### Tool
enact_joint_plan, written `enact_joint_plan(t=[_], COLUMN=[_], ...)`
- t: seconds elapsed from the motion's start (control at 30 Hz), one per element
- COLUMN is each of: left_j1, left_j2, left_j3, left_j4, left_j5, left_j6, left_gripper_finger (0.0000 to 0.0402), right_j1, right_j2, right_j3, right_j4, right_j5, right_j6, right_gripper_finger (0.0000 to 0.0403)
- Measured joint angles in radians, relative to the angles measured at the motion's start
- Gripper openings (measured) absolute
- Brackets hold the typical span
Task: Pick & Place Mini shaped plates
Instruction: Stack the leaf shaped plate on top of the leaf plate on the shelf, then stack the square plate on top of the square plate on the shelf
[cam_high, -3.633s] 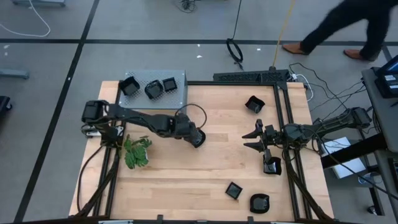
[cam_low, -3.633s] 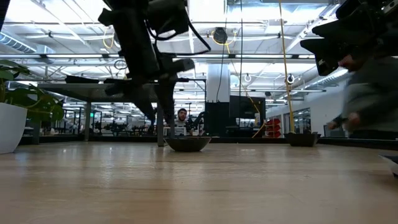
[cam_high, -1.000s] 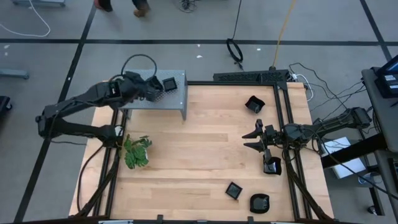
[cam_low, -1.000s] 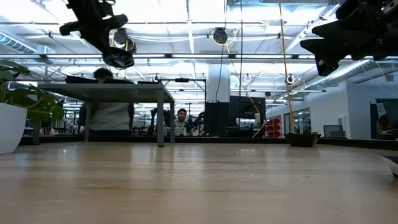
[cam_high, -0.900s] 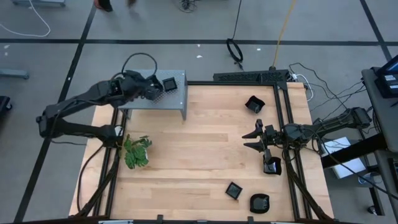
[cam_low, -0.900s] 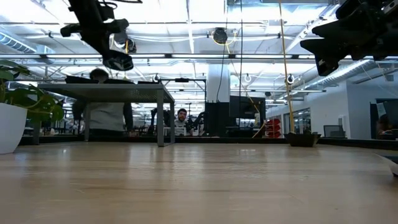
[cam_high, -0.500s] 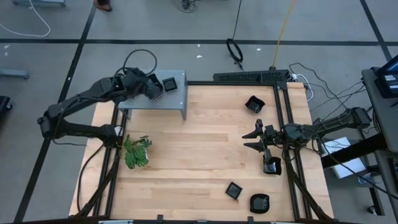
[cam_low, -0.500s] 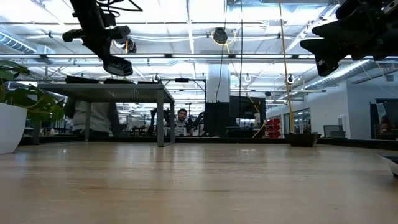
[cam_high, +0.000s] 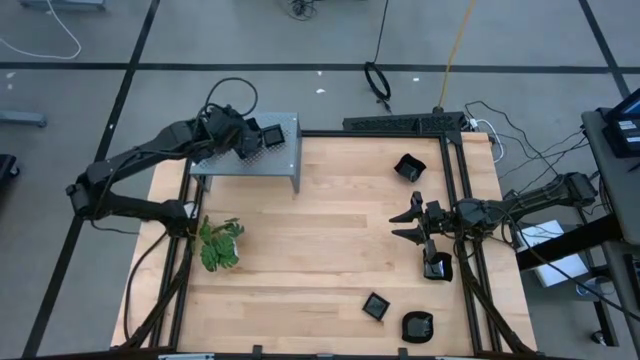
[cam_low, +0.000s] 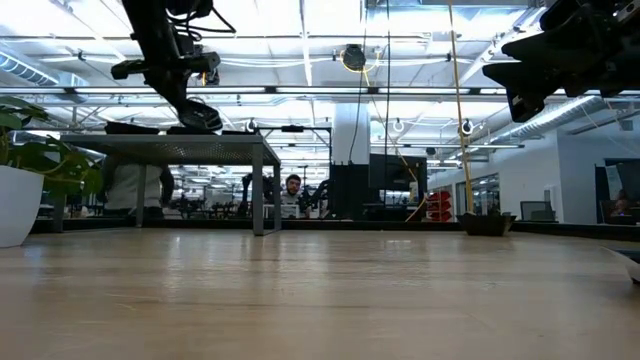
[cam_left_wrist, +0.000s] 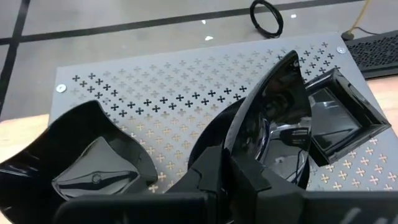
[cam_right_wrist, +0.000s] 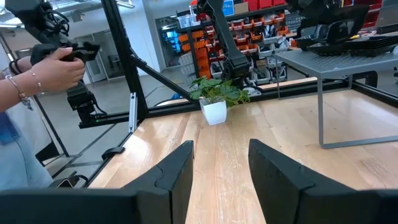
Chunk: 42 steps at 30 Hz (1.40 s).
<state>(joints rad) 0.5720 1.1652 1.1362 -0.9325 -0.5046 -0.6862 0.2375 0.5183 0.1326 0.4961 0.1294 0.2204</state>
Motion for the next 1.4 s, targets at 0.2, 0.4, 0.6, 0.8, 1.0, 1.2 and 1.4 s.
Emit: enact_joint_plan(t=[0.2, 0.4, 0.6, 0.8, 1.0, 1.2, 1.4], left_j1=[0.0, 0.005, 0.005, 0.004, -0.017, -0.075, -0.145], left_j2=[0.0, 0.0, -0.009, -0.051, -0.104, -0.12, -0.119], left_j3=[0.0, 0.0, 0.0, 0.0, 0.0, 0.0, 0.0], left_j4=[-0.005, -0.024, 0.004, 0.081, 0.117, 0.168, 0.28], left_j5=[0.003, -0.004, 0.004, 0.008, 0.009, 0.113, 0.307], left_j6=[-0.025, -0.035, -0.011, 0.085, 0.168, 0.229, 0.307], left_gripper_finger=[0.0017, 0.0036, 0.0129, 0.0198, 0.0209, 0.0189, 0.017], right_j1=[0.0, 0.0, 0.0, 0.0, 0.0, 0.0, 0.0], right_j2=[0.0, 0.0, 0.0, 0.0, 0.0, 0.0, 0.0], right_j3=[0.0, 0.0, 0.0, 0.0, 0.0, 0.0, 0.0], right_j4=[0.0, 0.0, 0.0, 0.0, 0.0, 0.0, 0.0], right_j5=[0.0, 0.0, 0.0, 0.0, 0.0, 0.0, 0.0], right_j6=[0.0, 0.0, 0.0, 0.0, 0.0, 0.0, 0.0], right_gripper_finger=[0.0141, 0.0141, 0.0141, 0.0141, 0.0141, 0.0141, 0.0141])
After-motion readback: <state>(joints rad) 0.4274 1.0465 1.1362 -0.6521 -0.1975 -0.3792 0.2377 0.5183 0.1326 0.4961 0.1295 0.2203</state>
